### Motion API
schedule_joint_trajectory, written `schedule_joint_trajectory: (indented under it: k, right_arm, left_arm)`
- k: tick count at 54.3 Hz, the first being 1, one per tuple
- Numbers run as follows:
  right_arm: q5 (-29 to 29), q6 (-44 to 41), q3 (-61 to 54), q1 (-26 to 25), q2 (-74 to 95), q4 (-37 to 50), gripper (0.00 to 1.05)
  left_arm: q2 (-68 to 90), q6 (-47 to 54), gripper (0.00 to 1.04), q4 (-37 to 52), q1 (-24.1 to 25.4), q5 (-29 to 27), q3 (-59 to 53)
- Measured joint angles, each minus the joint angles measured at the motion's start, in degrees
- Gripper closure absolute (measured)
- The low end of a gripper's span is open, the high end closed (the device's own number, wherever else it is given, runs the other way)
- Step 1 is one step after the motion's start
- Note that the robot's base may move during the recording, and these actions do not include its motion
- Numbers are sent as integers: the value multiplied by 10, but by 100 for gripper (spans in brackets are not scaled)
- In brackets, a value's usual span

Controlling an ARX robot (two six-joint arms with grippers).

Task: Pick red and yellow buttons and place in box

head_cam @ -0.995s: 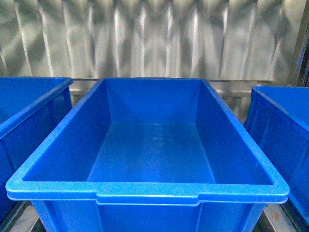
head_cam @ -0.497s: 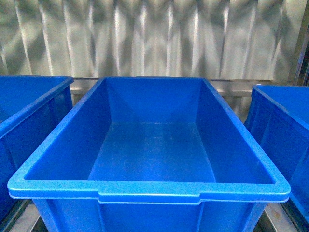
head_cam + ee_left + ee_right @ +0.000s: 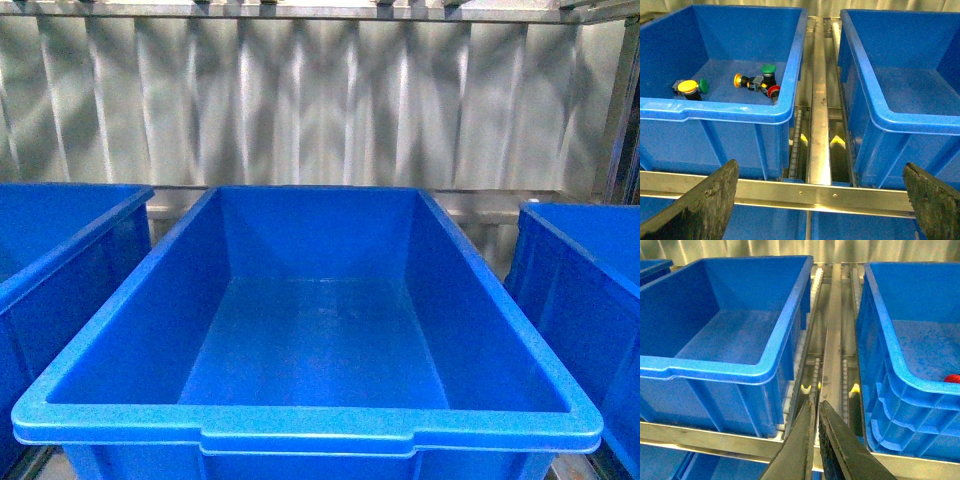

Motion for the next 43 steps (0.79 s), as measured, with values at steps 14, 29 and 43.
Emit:
schedule_joint_trajectory:
  k: [14,29,43]
  right_arm:
    - [0,0,0,0,-60,-71,101]
    - [1,0,0,0,-125,-127,101]
    - [0,-1,0,0,-125,-128,62]
  left_arm:
    - [0,0,8,0,0,0,0]
    - [0,0,8,0,0,0,0]
    - [0,0,8,0,0,0,0]
